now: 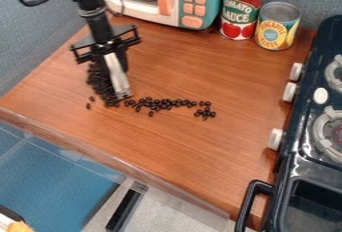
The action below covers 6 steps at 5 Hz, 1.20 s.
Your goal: Sweep into pile
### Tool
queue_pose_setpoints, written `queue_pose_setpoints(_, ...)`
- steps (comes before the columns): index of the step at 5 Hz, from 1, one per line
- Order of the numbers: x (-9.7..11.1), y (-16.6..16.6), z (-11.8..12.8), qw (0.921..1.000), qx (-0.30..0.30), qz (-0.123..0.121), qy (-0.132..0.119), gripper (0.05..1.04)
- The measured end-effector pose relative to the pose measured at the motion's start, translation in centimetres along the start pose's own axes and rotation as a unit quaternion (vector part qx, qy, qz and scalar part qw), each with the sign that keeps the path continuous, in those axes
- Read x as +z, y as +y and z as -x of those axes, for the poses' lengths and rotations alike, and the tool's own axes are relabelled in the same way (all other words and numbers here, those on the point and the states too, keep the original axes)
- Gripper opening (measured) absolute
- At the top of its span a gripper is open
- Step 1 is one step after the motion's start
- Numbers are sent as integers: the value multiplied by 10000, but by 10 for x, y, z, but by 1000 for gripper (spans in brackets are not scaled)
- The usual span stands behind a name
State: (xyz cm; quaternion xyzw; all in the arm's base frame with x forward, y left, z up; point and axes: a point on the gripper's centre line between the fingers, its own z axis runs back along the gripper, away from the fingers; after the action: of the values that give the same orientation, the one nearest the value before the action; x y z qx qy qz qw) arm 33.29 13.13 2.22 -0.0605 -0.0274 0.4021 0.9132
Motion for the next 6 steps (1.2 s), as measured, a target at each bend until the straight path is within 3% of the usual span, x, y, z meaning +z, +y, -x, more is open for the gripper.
queue_pose_setpoints(1, 4, -3, 4, 9999, 19, 104, 119, 344)
queue_pose_setpoints(4, 29, -93, 33, 9952, -102, 818, 525, 344)
queue_pose_setpoints(5, 22, -120, 61, 9935, -424, 810, 681, 344)
queue_pose_setpoints(6, 19, -134, 93, 9918, -758, 792, 662, 344)
